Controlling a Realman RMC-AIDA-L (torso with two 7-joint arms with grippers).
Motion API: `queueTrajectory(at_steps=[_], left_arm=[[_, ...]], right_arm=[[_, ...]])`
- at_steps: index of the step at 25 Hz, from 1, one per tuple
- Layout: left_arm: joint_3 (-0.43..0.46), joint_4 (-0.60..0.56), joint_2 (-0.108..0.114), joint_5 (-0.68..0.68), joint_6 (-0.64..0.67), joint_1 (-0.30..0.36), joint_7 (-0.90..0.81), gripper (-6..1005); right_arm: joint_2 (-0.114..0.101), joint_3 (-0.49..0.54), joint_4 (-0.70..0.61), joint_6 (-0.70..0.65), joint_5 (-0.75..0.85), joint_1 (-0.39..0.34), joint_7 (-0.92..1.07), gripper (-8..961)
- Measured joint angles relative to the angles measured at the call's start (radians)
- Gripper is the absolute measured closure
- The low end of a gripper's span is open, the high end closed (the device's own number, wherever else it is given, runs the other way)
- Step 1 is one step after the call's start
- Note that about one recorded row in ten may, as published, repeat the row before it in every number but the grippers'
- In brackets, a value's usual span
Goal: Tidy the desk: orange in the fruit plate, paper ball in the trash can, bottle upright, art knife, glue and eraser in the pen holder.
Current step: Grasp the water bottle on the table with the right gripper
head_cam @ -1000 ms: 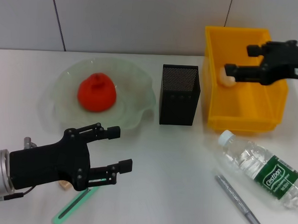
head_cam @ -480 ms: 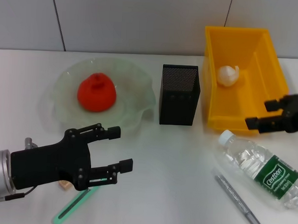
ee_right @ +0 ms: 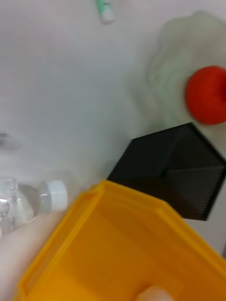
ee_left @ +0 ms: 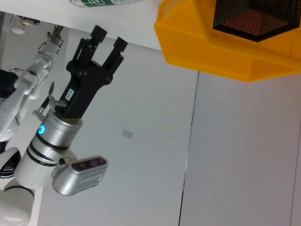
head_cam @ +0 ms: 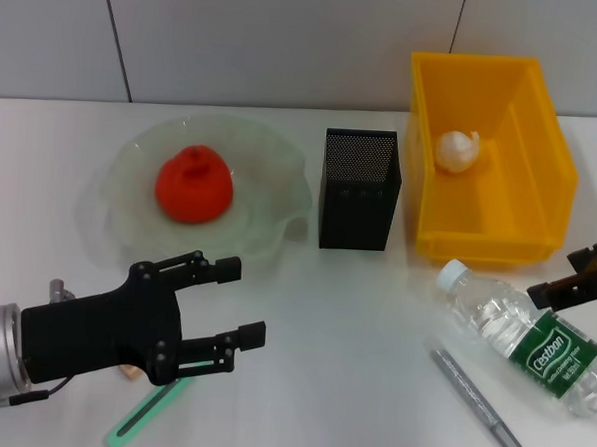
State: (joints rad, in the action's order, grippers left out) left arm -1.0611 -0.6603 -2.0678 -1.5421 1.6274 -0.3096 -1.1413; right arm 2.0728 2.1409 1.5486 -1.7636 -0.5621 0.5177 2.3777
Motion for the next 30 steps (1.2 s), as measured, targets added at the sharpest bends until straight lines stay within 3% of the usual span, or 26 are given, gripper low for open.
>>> queueTrajectory(at_steps=[30], left_arm=[[0.006, 0.013, 0.000, 0.007, 0.003, -0.001, 0.012, 210]], right_arm=[[0.004, -0.096, -0.211, 0.064, 0.159, 0.054, 0.045, 183]])
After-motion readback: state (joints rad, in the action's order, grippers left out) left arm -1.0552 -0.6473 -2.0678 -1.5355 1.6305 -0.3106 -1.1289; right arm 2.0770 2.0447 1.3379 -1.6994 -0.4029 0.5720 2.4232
